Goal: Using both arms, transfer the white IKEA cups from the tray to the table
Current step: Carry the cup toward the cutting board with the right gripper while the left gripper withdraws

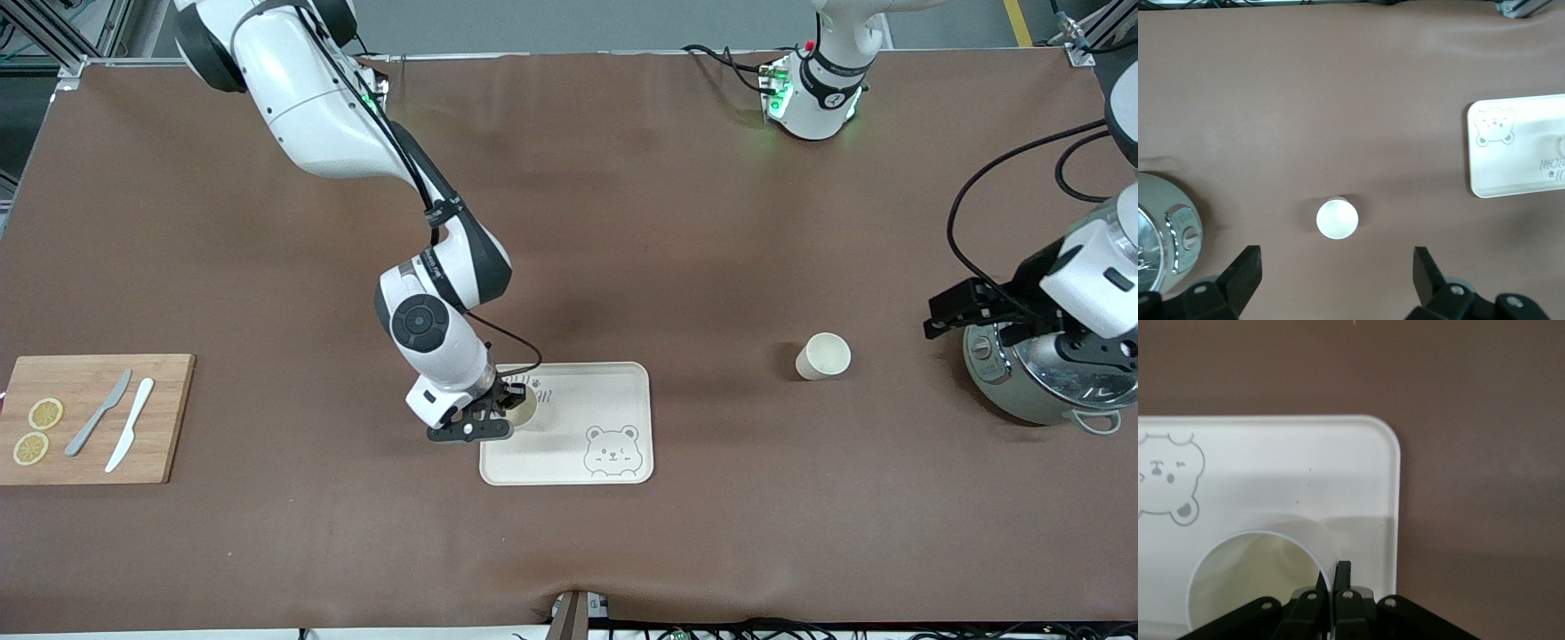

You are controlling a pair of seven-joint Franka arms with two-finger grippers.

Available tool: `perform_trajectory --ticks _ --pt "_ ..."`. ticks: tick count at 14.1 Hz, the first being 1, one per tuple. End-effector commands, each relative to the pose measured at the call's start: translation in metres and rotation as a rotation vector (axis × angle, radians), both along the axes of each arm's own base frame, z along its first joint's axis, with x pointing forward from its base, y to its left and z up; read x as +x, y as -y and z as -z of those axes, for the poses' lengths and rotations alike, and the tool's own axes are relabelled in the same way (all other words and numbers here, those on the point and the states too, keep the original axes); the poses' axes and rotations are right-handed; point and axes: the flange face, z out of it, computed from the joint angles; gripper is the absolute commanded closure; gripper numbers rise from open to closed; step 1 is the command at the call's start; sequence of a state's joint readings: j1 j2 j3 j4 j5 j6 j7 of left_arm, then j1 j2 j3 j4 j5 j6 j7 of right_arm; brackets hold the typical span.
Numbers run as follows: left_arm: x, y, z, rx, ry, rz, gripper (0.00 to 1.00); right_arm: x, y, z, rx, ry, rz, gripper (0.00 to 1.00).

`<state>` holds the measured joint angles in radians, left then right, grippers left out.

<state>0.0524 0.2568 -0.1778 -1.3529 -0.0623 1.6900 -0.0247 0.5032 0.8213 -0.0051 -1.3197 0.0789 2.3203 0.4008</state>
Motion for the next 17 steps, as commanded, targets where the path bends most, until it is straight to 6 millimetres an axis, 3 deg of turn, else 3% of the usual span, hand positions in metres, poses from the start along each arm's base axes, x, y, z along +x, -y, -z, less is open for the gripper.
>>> perform_trajectory --ticks 1,3,7,10,14,16,17 --pt "-0.010 0.004 -0.007 0.024 0.002 -0.004 0.00 0.011 0.040 -0.038 -0.021 -0.025 -0.064 1.00" --pt "-0.011 0.002 -0.015 0.024 0.018 -0.025 0.00 0.016 0.070 -0.056 -0.039 -0.043 -0.111 1.00" --pt "-0.009 -0.007 -0.013 0.066 0.020 -0.034 0.00 0.002 0.125 -0.077 -0.065 -0.045 -0.205 1.00" --pt "-0.015 -0.009 -0.023 0.070 0.029 -0.029 0.00 -0.003 0.187 -0.091 -0.080 -0.055 -0.267 1.00" --pt "-0.037 -0.006 -0.026 0.095 -0.072 -0.023 0.00 -0.002 0.269 -0.089 -0.091 -0.057 -0.339 1.00" --pt "-0.045 -0.005 -0.028 0.102 -0.086 -0.019 0.00 0.004 0.319 -0.085 -0.096 -0.042 -0.397 1.00" --pt "-0.048 0.009 -0.028 0.107 -0.086 0.003 0.00 0.006 0.340 -0.083 -0.100 -0.024 -0.430 1.00"
